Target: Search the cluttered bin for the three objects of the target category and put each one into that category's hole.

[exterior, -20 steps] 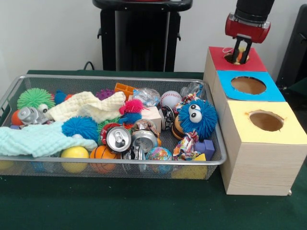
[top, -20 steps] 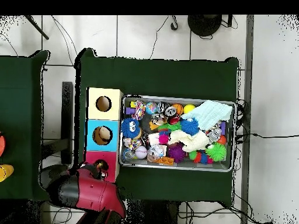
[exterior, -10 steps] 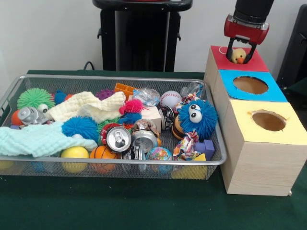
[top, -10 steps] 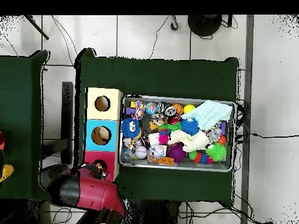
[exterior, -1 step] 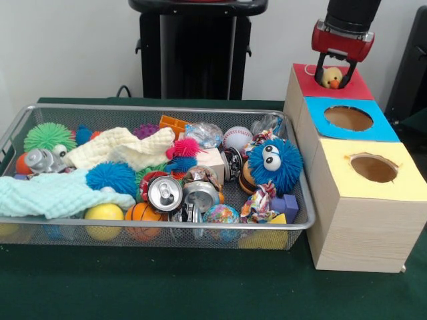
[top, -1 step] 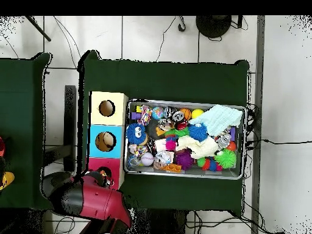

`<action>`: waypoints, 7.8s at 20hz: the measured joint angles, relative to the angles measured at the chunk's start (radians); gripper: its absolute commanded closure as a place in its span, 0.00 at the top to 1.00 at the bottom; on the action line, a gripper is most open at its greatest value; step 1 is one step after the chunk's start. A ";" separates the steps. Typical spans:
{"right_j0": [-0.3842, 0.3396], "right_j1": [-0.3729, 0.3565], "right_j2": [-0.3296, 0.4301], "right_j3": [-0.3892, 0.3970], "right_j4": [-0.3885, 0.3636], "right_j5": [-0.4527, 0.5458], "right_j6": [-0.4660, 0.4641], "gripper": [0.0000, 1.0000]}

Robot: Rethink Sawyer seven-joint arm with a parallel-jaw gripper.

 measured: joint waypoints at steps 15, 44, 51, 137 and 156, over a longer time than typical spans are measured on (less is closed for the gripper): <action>-0.013 -0.025 -0.001 0.003 0.000 0.000 0.000 0.00; -0.024 -0.108 -0.057 0.007 -0.008 0.000 0.000 1.00; 0.006 -0.113 -0.111 0.004 -0.039 0.001 0.000 1.00; -0.630 0.148 0.070 -0.396 -0.617 -0.411 0.000 1.00; -0.613 0.360 0.080 -0.614 -0.602 -0.419 0.000 1.00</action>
